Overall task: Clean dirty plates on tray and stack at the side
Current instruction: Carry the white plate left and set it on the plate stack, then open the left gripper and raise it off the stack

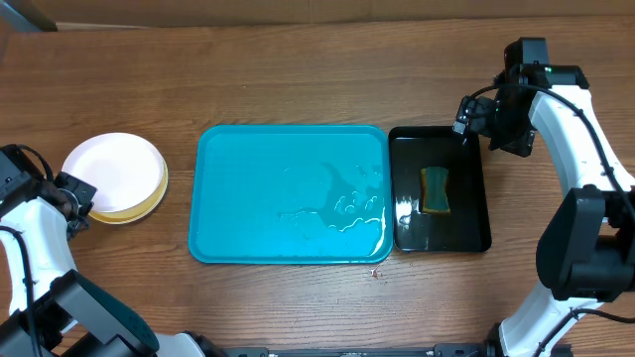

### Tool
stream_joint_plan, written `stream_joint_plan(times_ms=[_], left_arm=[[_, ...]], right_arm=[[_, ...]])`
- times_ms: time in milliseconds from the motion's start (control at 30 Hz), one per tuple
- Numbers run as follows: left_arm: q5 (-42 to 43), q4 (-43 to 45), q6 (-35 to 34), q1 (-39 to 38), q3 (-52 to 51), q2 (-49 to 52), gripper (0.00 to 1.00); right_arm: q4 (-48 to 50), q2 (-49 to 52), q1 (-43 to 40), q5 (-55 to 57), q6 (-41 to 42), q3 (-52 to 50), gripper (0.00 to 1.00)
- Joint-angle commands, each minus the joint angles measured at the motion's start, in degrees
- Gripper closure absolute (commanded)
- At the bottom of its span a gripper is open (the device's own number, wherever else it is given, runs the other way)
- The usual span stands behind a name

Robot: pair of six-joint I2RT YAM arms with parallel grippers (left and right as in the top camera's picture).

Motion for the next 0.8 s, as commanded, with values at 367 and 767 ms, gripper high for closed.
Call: stream_joint_plan(times_ms=[367,767], left_arm=[[26.8,3.3,6.0,-1.4,-1.8,-0.4,0.05],[34.3,3.7,13.8,-13.2,-1.9,-0.4,0.00]], right_arm=[[0.1,-1.2,0.2,0.0,0.1,0.7,0.00],[0.1,-1.2,0.2,0.0,0.1,0.7,0.00]])
